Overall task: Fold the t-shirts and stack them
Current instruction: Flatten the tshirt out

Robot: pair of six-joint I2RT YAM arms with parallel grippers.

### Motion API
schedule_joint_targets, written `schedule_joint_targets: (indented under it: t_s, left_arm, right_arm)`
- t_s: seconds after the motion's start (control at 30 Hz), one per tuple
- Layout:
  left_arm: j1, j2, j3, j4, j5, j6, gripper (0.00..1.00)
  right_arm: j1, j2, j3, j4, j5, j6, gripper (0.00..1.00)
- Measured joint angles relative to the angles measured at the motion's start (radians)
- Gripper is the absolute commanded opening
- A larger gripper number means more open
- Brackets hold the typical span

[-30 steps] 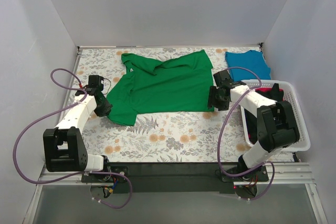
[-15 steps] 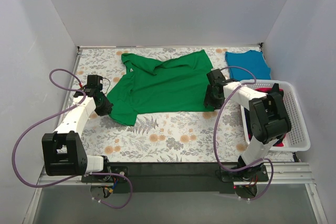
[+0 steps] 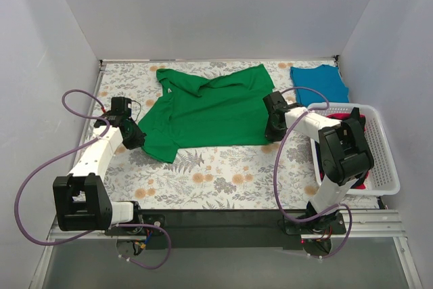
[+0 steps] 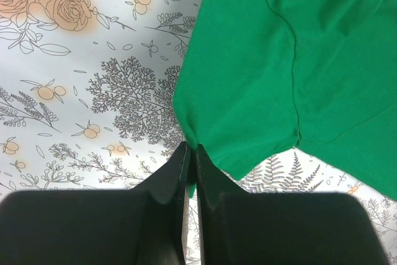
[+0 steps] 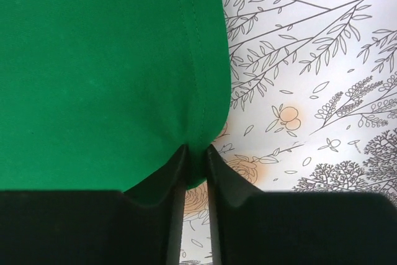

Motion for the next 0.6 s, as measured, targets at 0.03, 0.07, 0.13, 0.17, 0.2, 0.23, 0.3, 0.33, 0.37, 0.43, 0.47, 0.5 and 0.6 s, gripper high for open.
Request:
schedule_joint_targets:
  t_s: [0.03,0.07,0.13,0.17,0.2,0.23,0.3,0.33,0.37,0.43,0.47,0.5,0.6]
  left_arm:
    - [0.0,0.0,-0.003,0.003,0.0,-0.002,0.0]
    - [0.0,0.0,-0.004,0.003,0.0,-0.005,0.0]
    - [0.0,-0.003,-0.003,0.0,-0.004,-0.011,0.0]
    - [0.0,-0.01,0.0,-0.005,-0.009,-0.014,0.0]
    - [0.0,-0.015,0.014,-0.022,-0.018,-0.018,0.0]
    - [0.0,-0.018,0.051,-0.046,-0.032,-0.023,0.0]
    - [0.002,-0.031,0.183,-0.071,-0.07,-0.033,0.0]
    - [0.002,-0.032,0.245,-0.074,-0.086,-0.035,0.0]
    - [0.005,-0.031,0.312,-0.08,-0.102,-0.041,0.0]
    - [0.008,-0.011,0.589,-0.059,-0.182,-0.069,0.0]
    - [0.007,-0.003,0.643,-0.094,-0.204,-0.082,0.0]
    - [0.007,0.021,0.719,-0.122,-0.227,-0.09,0.0]
    - [0.007,0.048,0.874,-0.071,-0.289,-0.112,0.0]
  right_arm:
    - [0.0,-0.002,-0.003,0.002,-0.001,-0.002,0.02]
    - [0.0,-0.005,-0.005,0.005,-0.002,-0.007,0.01]
    - [0.003,-0.013,-0.005,-0.011,-0.002,-0.029,0.01]
    - [0.003,-0.019,-0.005,-0.029,-0.001,-0.046,0.01]
    - [0.005,-0.034,-0.005,-0.056,0.0,-0.067,0.01]
    - [0.005,-0.058,-0.005,-0.081,-0.001,-0.092,0.01]
    - [0.005,-0.133,0.023,-0.14,0.0,-0.136,0.01]
    - [0.005,-0.168,0.072,-0.187,0.003,-0.17,0.01]
    - [0.005,-0.182,0.111,-0.202,0.005,-0.182,0.01]
    - [0.005,-0.244,0.357,-0.218,0.027,-0.261,0.01]
    - [0.005,-0.258,0.402,-0.239,0.026,-0.285,0.01]
    - [0.005,-0.26,0.452,-0.262,0.026,-0.301,0.01]
    - [0.005,-0.311,0.573,-0.257,0.016,-0.353,0.01]
